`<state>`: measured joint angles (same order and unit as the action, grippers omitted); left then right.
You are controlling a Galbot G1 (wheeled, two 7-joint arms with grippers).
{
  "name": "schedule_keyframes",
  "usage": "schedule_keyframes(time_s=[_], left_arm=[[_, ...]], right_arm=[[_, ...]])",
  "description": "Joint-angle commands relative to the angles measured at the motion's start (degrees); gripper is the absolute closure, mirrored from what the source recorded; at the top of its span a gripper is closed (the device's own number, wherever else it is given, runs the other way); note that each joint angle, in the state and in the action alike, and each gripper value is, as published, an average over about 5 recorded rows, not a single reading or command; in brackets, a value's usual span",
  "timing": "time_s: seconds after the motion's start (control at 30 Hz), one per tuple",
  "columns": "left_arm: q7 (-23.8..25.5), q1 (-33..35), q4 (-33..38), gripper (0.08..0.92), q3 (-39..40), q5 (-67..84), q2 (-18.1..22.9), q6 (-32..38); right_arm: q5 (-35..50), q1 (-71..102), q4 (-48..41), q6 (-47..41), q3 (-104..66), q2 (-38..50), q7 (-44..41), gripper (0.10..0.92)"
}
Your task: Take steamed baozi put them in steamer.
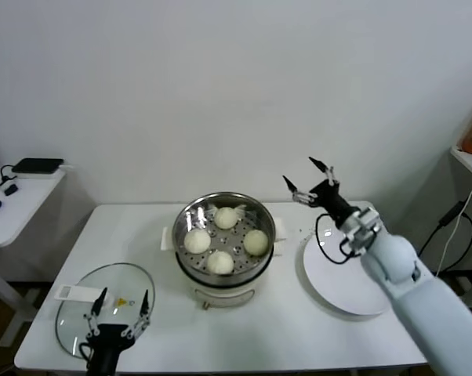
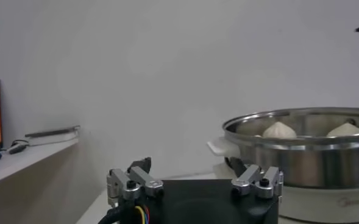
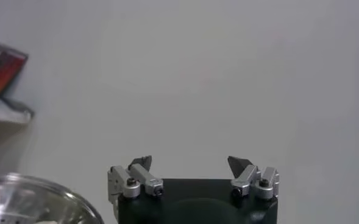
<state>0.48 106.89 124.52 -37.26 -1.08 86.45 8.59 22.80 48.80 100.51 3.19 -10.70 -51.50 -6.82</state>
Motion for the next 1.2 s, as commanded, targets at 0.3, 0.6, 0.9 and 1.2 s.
schedule_keyframes(time_s=[0.3,0.6,0.9,1.2], left_arm=[[-0.38,-0.94,-0.37,0.177,-0.5,0.24,-0.25,-0.78],[-0.14,-0.8,-0.48,0.177,-0.92,0.44,-0.35,-0.55],[1.02,-1.58,-0.34,0.177,-2.54,2.66,-0.94,-0.27],[1.11,-1.7,-0.23,0.177,-2.28,2.53,-0.48,-0.35]], right_arm=[[-6.62,41.88,9.37,11.43,-20.63,-22.35,0.39,0.203],[-3.79,43.07,8.9,8.64,-20.04,-21.52,0.7,0.203],[-3.91,43.07,9.19,8.78,-19.66,-21.34,0.39,0.203],[-4.0,43.16,9.17,8.97,-19.71,-20.9,-0.35,0.203]])
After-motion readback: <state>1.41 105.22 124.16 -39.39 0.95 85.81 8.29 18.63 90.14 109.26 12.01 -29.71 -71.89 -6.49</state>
